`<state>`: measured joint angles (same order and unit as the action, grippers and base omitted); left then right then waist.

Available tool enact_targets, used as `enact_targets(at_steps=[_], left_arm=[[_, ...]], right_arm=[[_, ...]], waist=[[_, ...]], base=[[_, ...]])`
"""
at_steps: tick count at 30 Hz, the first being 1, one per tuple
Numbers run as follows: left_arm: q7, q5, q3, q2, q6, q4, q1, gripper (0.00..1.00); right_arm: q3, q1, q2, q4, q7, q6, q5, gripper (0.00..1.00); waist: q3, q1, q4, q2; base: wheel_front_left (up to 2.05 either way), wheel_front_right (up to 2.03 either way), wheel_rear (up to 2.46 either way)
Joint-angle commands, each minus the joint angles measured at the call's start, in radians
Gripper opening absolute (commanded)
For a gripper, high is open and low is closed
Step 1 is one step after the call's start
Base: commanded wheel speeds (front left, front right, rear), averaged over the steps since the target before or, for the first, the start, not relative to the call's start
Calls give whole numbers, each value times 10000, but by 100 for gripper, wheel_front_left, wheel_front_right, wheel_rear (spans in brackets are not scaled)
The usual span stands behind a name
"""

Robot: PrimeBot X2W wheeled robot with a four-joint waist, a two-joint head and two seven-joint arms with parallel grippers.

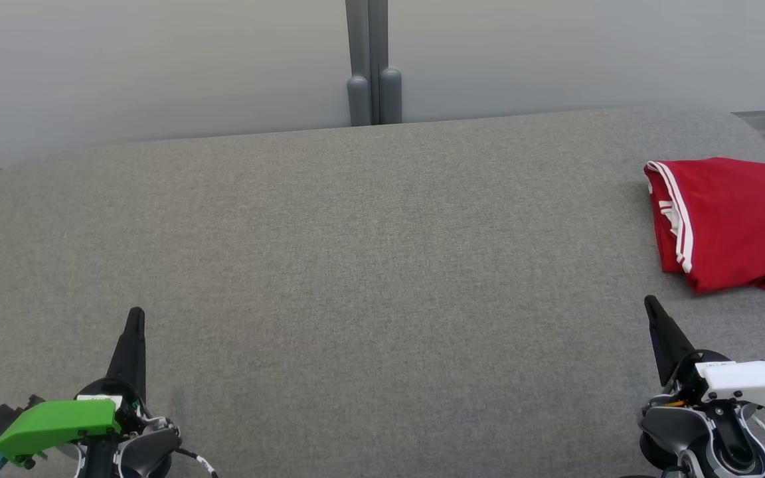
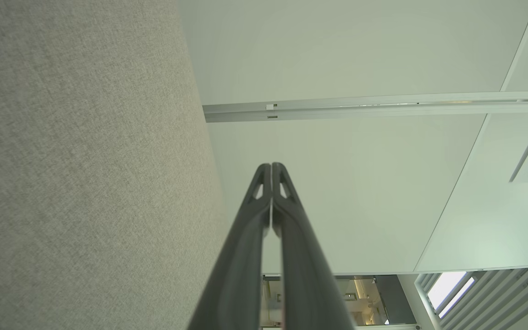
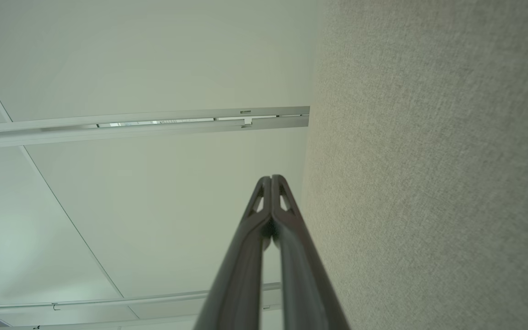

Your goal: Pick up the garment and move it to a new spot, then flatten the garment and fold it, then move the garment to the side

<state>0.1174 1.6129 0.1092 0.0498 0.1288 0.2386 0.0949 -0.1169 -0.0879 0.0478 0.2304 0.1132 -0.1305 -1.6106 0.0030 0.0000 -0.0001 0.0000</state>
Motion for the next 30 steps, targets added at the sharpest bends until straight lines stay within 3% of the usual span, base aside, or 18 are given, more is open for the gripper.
enact_targets(at_steps=[1, 30], left_arm=[[5, 17, 25, 7, 36, -13, 156, 0], [2, 20, 22, 7, 36, -14, 156, 0]], right_arm=[[7, -99, 47, -38, 17, -4, -73, 0], [7, -98, 47, -38, 16, -4, -74, 0]], waist=[[0, 0, 0, 0], [0, 0, 0, 0]], base=[[0, 0, 0], [0, 0, 0]])
